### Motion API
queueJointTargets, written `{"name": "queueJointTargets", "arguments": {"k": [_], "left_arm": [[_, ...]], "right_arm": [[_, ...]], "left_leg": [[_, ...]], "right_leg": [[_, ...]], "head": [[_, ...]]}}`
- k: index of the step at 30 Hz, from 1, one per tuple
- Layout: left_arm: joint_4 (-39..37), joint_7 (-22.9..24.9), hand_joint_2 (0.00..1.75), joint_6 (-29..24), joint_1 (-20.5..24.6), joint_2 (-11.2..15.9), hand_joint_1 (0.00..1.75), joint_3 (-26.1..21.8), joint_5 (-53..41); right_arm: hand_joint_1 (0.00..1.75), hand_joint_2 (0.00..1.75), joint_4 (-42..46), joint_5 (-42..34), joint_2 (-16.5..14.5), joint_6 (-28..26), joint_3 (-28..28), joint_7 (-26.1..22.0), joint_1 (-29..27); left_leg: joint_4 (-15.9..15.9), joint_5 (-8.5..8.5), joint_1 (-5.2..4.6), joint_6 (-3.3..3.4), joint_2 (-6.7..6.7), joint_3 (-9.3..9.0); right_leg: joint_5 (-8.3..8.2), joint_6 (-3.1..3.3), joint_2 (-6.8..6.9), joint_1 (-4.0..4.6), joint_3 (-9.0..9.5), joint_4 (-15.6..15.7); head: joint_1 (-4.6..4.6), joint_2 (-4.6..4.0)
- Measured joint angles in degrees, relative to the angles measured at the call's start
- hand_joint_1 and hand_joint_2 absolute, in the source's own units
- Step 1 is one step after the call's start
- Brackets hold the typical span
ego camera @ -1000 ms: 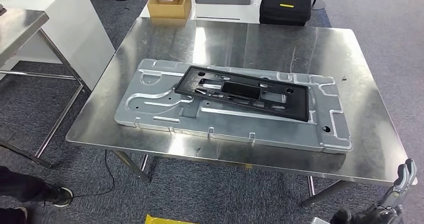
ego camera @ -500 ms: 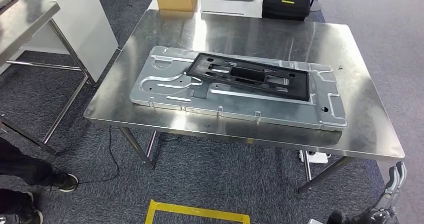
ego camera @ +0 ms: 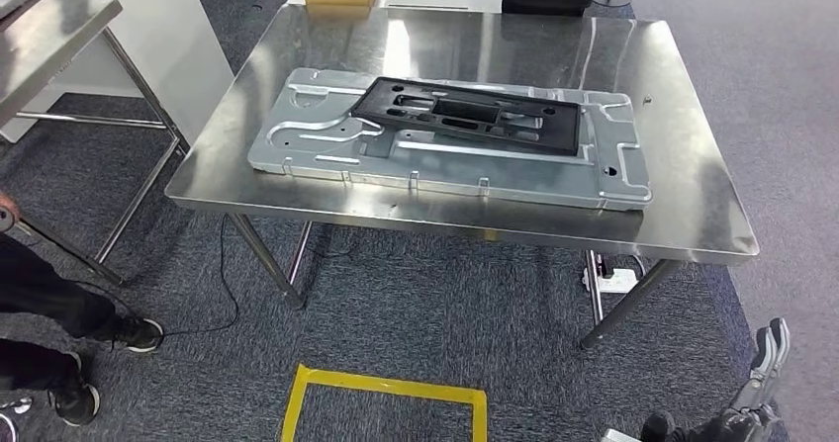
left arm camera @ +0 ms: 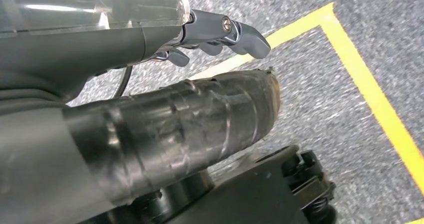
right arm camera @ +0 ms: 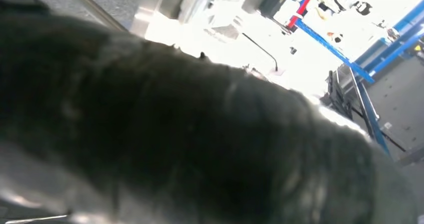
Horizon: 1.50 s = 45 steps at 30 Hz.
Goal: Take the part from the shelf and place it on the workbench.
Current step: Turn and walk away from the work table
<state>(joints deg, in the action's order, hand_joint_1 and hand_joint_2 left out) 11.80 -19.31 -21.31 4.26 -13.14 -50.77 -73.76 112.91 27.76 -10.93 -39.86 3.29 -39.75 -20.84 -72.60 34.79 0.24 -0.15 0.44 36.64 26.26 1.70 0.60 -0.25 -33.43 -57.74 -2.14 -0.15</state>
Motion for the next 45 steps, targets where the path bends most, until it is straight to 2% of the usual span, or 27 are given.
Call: {"name": "queueJointTargets", "arguments": {"k": [1, 2, 3, 5, 7, 9, 10, 11, 13, 14, 16, 18, 20, 21, 24, 26, 28, 29, 31, 33, 35, 36, 38, 40, 41, 43, 45], "left_arm": [[0.0, 0.0, 0.0, 0.0, 0.1, 0.0, 0.0, -0.1, 0.1], [0.0, 0.0, 0.0, 0.0, 0.1, 0.0, 0.0, -0.1, 0.2], [0.0, 0.0, 0.0, 0.0, 0.1, 0.0, 0.0, -0.2, 0.2], [0.0, 0.0, 0.0, 0.0, 0.2, 0.1, 0.0, -0.3, 0.2], [0.0, 0.0, 0.0, 0.0, 0.3, 0.1, 0.0, -0.3, 0.2], [0.0, 0.0, 0.0, 0.0, 0.3, 0.1, 0.0, -0.5, 0.2], [0.0, 0.0, 0.0, 0.0, 0.2, 0.1, 0.0, -0.5, 0.2], [0.0, 0.0, 0.0, 0.0, 0.2, 0.1, 0.0, -0.6, 0.2], [0.0, -0.1, 0.0, 0.0, 0.2, 0.1, 0.0, -0.6, 0.2], [0.0, -0.1, 0.0, 0.0, 0.2, 0.1, 0.0, -0.6, 0.2], [0.0, -0.1, 0.0, 0.0, 0.2, 0.1, 0.0, -0.7, 0.2], [0.0, -0.1, 0.0, 0.0, 0.2, 0.2, 0.0, -0.7, 0.2], [0.0, -0.2, 0.0, 0.0, 0.3, 0.2, 0.0, -0.7, 0.2], [0.0, -0.2, 0.0, 0.0, 0.3, 0.2, 0.0, -0.7, 0.2], [0.0, -0.4, 0.0, 0.0, 0.3, 0.2, 0.0, -0.8, 0.3], [0.0, -0.6, 0.0, 0.0, 0.1, 0.2, 0.0, -0.8, 0.4], [0.0, -0.9, 0.0, 0.0, 0.0, 0.2, 0.0, -0.8, 0.4], [0.0, -0.9, 0.0, 0.0, 0.0, 0.2, 0.0, -0.8, 0.4], [0.0, -1.0, 0.0, -0.1, 0.0, 0.2, 0.0, -0.8, 0.4], [0.0, -1.1, 0.0, -0.1, 0.0, 0.2, 0.0, -0.8, 0.4], [0.0, -1.1, 0.0, -0.2, 0.1, 0.2, 0.0, -0.9, 0.4], [0.0, -1.1, 0.0, -0.2, 0.1, 0.2, 0.0, -0.9, 0.4], [0.0, -1.1, 0.0, -0.3, 0.1, 0.2, 0.0, -0.9, 0.4], [0.0, -1.1, 0.0, -0.3, 0.0, 0.2, 0.0, -0.9, 0.4], [0.0, -1.1, 0.0, -0.3, 0.0, 0.2, 0.0, -0.9, 0.4], [0.0, -1.1, 0.0, -0.4, 0.0, 0.2, 0.0, -0.9, 0.4], [0.0, -1.1, 0.0, -0.4, 0.0, 0.2, 0.0, -0.9, 0.5]], "right_arm": [[0.0, 0.0, -0.2, 0.0, 0.0, 0.0, 0.0, 0.0, 0.0], [0.0, 0.0, -0.4, 0.0, 0.0, 0.0, 0.0, 0.1, 0.0], [0.0, 0.0, -0.6, 0.0, 0.0, 0.0, 0.0, 0.1, 0.0], [0.0, 0.0, -0.8, 0.0, 0.0, 0.0, 0.1, 0.1, -0.1], [0.0, 0.0, -0.9, -0.1, -0.1, 0.0, 0.1, 0.0, -0.1], [0.0, 0.0, -1.1, -0.1, -0.2, 0.0, 0.2, 0.0, -0.1], [0.0, 0.0, -1.2, -0.1, -0.2, 0.0, 0.3, 0.0, -0.2], [0.0, 0.0, -1.3, -0.2, -0.2, 0.0, 0.4, 0.0, -0.2], [0.0, 0.0, -1.6, -0.2, -0.2, 0.0, 0.6, 0.0, -0.2], [0.0, 0.0, -1.7, -0.2, -0.2, 0.0, 0.6, 0.0, -0.2], [0.0, 0.0, -2.0, -0.2, -0.2, 0.0, 0.7, 0.0, -0.2], [0.0, 0.0, -2.1, -0.2, -0.2, 0.0, 0.7, 0.0, -0.1], [0.0, 0.0, -2.1, -0.2, -0.2, 0.0, 0.7, 0.0, 0.0], [0.0, 0.0, -2.2, -0.2, -0.2, 0.0, 0.7, -0.1, 0.1], [0.0, 0.0, -2.5, -0.2, -0.3, 0.0, 0.7, -0.1, 0.1], [0.0, 0.0, -2.8, -0.2, -0.4, 0.0, 0.7, -0.1, 0.1], [0.0, 0.0, -3.1, -0.2, -0.5, 0.0, 0.7, -0.1, 0.1], [0.0, 0.0, -3.3, -0.2, -0.5, 0.0, 0.7, -0.1, 0.1], [0.0, 0.0, -3.7, -0.2, -0.5, 0.0, 0.7, 0.0, 0.1], [0.0, 0.0, -4.1, -0.3, -0.5, 0.0, 0.7, 0.1, 0.1], [0.0, 0.0, -4.3, -0.4, -0.5, 0.0, 0.8, 0.2, 0.1], [0.0, 0.0, -4.3, -0.5, -0.5, 0.0, 0.8, 0.2, 0.1], [0.0, 0.0, -4.5, -0.7, -0.5, 0.0, 0.8, 0.2, 0.1], [0.0, 0.0, -4.7, -0.9, -0.5, 0.0, 0.8, 0.3, 0.2], [0.0, 0.0, -4.8, -1.1, -0.5, 0.0, 0.8, 0.4, 0.2], [0.0, 0.0, -5.1, -1.4, -0.5, 0.0, 0.8, 0.6, 0.2], [0.0, 0.0, -5.4, -1.8, -0.5, 0.1, 0.8, 0.7, 0.1]], "left_leg": [[0.3, -1.88, -0.05, 0.17, 0.0, -1.41], [2.5, -3.68, -0.11, 0.41, -0.01, -3.76], [6.2, -4.34, -0.24, 0.69, -0.03, -6.77], [14.3, -3.14, -0.58, 1.3, -0.06, -12.25], [17.8, -2.19, -0.9, 2.04, -0.06, -13.82], [18.3, -3.36, -0.77, 2.98, 0.15, -13.05], [18.5, -4.12, -0.64, 3.48, 0.3, -12.49], [18.5, -4.85, -0.57, 3.86, 0.47, -11.76], [18.2, -6.13, -0.68, 4.24, 0.68, -9.92], [17.9, -6.76, -0.71, 4.21, 0.76, -8.92], [17.2, -7.85, -0.72, 3.96, 0.86, -6.84], [16.0, -8.63, -0.74, 3.54, 0.85, -4.77], [14.7, -9.18, -0.85, 2.96, 0.79, -3.16], [14.3, -9.51, -0.85, 2.6, 0.77, -2.59], [13.5, -9.69, -0.55, 1.41, 0.58, -1.19], [10.1, -6.24, -0.3, 0.86, 0.25, 0.29], [3.3, -1.47, -0.13, 0.56, 0.09, 2.29], [0.2, -0.25, -0.06, 0.46, 0.08, 2.95], [-1.1, -1.39, 0.01, 0.45, 0.08, 1.85], [5.4, -4.29, 0.01, 0.74, 0.06, -3.16], [12.9, -5.08, -0.14, 1.12, 0.02, -8.17], [14.9, -4.86, -0.23, 1.27, -0.01, -9.36], [15.9, -4.67, -0.4, 1.48, -0.02, -9.41], [16.5, -5.1, -0.21, 2.16, 0.03, -9.1], [16.7, -5.45, -0.09, 2.65, 0.12, -8.99], [17.0, -6.0, -0.05, 3.44, 0.33, -8.71], [16.8, -6.23, -0.2, 3.73, 0.54, -8.15]], "right_leg": [[-0.69, -0.03, 0.05, 0.09, -1.02, -0.2], [-1.35, -0.12, 0.06, 0.12, -2.02, -0.5], [-1.93, -0.26, 0.05, 0.15, -2.84, -0.8], [-3.03, -0.73, 0.1, 0.17, -3.87, -1.1], [-4.25, -1.39, 0.26, 0.09, -4.09, -0.9], [-3.95, -2.02, 0.14, -0.06, -4.38, -1.1], [-2.15, -2.27, -0.01, -0.11, -4.77, -2.3], [0.79, -2.49, -0.18, -0.21, -5.36, -4.6], [6.45, -2.95, -0.33, -0.41, -6.51, -11.5], [7.36, -3.19, -0.35, -0.54, -6.7, -14.6], [5.09, -3.55, -0.34, -0.9, -5.22, -16.6], [2.75, -3.72, -0.36, -1.33, -0.12, -11.3], [4.02, -3.53, -0.49, -1.3, 5.31, -3.6], [5.07, -3.34, -0.56, -1.1, 6.6, -1.2], [5.03, -2.04, -0.5, -0.89, 5.79, 0.3], [4.15, -1.01, -0.32, -0.97, 4.79, 0.5], [3.34, -0.57, -0.17, -0.76, 3.8, 0.4], [2.92, -0.53, -0.1, -0.65, 3.29, 0.4], [2.18, -0.65, -0.04, -0.52, 2.36, 0.3], [1.65, -0.93, -0.04, -0.51, 1.79, 0.1], [1.34, -1.29, -0.05, -0.38, 1.51, -0.1], [1.16, -1.52, -0.02, -0.31, 1.41, -0.2], [0.74, -2.06, 0.04, -0.26, 1.14, -0.2], [0.7, -2.66, 0.01, -0.25, 0.88, -0.5], [1.49, -2.92, -0.08, -0.29, 0.42, -1.4], [4.91, -3.31, -0.31, -0.48, -1.85, -6.6], [8.24, -3.62, -0.35, -0.57, -4.94, -13.8]], "head": [[0.0, 0.0], [0.01, 0.0], [0.02, 0.0], [0.01, 0.0], [-0.01, 0.0], [-0.02, 0.0], [-0.04, 0.0], [-0.06, 0.0], [-0.08, 0.0], [-0.08, 0.0], [-0.07, 0.0], [-0.05, 0.0], [-0.03, 0.0], [-0.03, 0.0], [-0.01, 0.0], [0.0, 0.0], [0.01, 0.0], [0.01, 0.0], [0.01, 0.0], [0.02, 0.0], [0.01, 0.0], [0.01, 0.0], [-0.01, 0.0], [-0.02, 0.0], [-0.06, 0.0], [-0.12, 0.0], [-0.15, 0.0]]}}
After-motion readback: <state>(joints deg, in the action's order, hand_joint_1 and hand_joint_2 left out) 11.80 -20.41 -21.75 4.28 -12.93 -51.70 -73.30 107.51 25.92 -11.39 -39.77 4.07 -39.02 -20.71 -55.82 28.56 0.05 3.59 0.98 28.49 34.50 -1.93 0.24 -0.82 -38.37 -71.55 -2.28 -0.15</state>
